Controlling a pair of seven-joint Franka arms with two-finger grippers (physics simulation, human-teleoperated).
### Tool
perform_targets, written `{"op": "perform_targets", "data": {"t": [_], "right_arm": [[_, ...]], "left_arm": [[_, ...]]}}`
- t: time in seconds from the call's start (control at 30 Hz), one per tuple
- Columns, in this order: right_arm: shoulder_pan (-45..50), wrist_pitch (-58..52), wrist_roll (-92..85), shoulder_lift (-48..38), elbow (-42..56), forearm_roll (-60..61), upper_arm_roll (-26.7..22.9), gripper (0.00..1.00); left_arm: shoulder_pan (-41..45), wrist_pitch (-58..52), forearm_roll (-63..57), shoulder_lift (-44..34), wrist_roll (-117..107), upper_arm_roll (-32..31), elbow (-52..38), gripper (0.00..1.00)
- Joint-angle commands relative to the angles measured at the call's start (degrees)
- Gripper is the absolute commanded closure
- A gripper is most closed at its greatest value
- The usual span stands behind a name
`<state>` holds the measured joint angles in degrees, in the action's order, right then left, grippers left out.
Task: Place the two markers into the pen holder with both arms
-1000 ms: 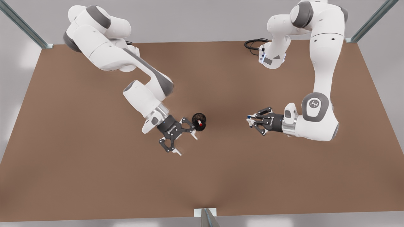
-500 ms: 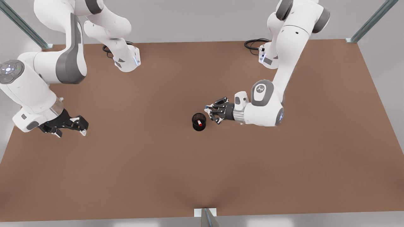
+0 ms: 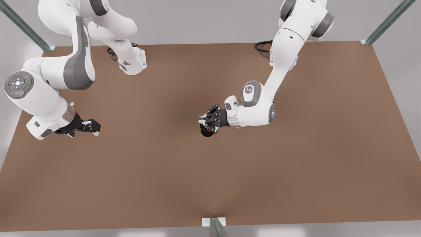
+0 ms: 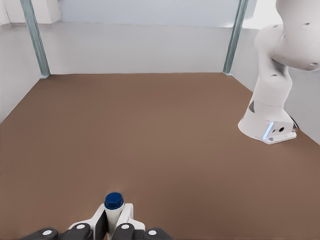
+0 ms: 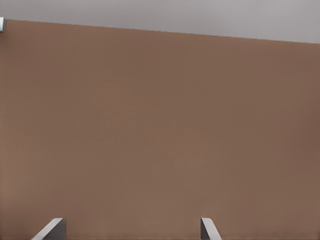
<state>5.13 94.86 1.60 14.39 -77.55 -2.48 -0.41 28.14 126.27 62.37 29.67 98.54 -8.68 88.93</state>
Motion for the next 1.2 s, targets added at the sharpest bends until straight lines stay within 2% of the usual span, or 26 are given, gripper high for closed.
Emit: {"op": "perform_targets", "data": {"t": [0.0,0.27,0.53,1.17], "right_arm": [[0.06,-0.65,1.83,-0.07,0.03,0.02,0.06,0.00],[-0.03,-0.82,1.39,-0.07,-0.06,0.02,0.24,0.00],[-0.20,-0.91,0.95,-0.07,-0.06,0.02,0.24,0.00],[-0.64,-1.00,0.24,0.02,-0.06,0.11,0.15,0.00]], "left_arm": [[0.16,2.58,-0.06,0.03,-5.20,-0.02,0.37,0.79],[1.04,3.37,0.12,1.53,-5.29,-0.02,1.25,0.75],[4.55,8.91,2.40,3.11,-5.29,-0.10,1.51,0.75],[2.45,8.73,2.22,1.79,-1.33,0.25,4.94,0.75]]}}
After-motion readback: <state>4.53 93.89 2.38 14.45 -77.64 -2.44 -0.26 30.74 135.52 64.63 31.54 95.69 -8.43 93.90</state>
